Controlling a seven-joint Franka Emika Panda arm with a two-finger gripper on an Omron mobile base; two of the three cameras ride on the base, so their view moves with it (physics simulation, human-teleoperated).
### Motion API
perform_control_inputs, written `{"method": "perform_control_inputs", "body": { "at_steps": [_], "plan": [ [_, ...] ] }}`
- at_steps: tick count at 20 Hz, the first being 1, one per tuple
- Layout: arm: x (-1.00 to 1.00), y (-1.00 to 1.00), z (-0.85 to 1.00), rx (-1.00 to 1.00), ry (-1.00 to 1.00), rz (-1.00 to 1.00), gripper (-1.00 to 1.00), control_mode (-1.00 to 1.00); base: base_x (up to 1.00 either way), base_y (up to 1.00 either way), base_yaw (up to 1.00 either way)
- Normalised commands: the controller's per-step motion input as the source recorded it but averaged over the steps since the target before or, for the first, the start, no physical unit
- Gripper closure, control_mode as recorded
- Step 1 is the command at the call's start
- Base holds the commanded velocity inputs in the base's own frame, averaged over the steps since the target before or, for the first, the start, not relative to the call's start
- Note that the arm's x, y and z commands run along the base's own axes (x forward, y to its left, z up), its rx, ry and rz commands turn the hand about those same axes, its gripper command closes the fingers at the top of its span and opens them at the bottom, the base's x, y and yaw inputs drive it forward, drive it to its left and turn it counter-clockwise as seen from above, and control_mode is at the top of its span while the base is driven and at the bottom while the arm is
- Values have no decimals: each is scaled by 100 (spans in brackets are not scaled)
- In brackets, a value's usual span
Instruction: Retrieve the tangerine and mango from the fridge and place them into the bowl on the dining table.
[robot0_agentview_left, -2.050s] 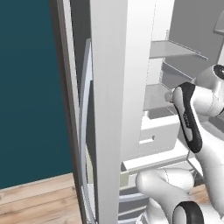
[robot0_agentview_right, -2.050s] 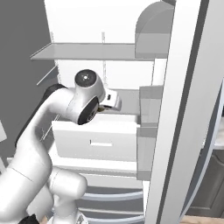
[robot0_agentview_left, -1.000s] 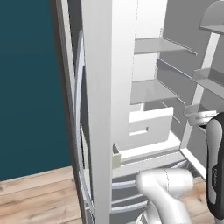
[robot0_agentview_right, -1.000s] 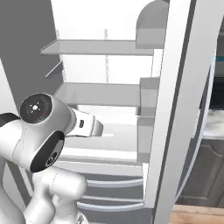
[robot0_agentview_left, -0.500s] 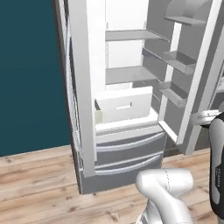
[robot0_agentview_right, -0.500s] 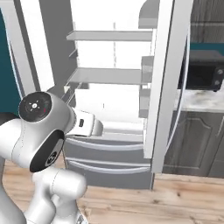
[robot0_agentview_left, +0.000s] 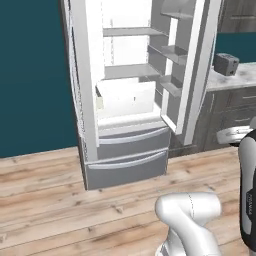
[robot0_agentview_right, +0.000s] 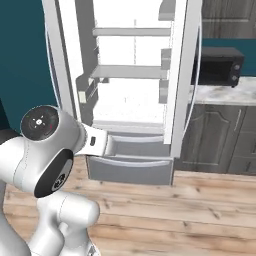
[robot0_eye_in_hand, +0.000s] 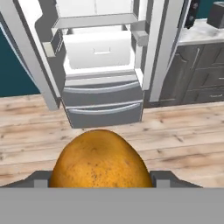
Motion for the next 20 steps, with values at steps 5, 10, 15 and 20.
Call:
{"method": "perform_control_inputs", "body": {
  "at_steps": [5, 10, 15, 20],
  "plan": [
    [0, 0, 0, 0, 0, 0, 100, 100, -100, -21, 0],
    [0, 0, 0, 0, 0, 0, 100, 100, -100, -21, 0],
    [0, 0, 0, 0, 0, 0, 100, 100, -100, -19, 0],
    [0, 0, 0, 0, 0, 0, 100, 100, -100, -7, 0]
  ]
}}
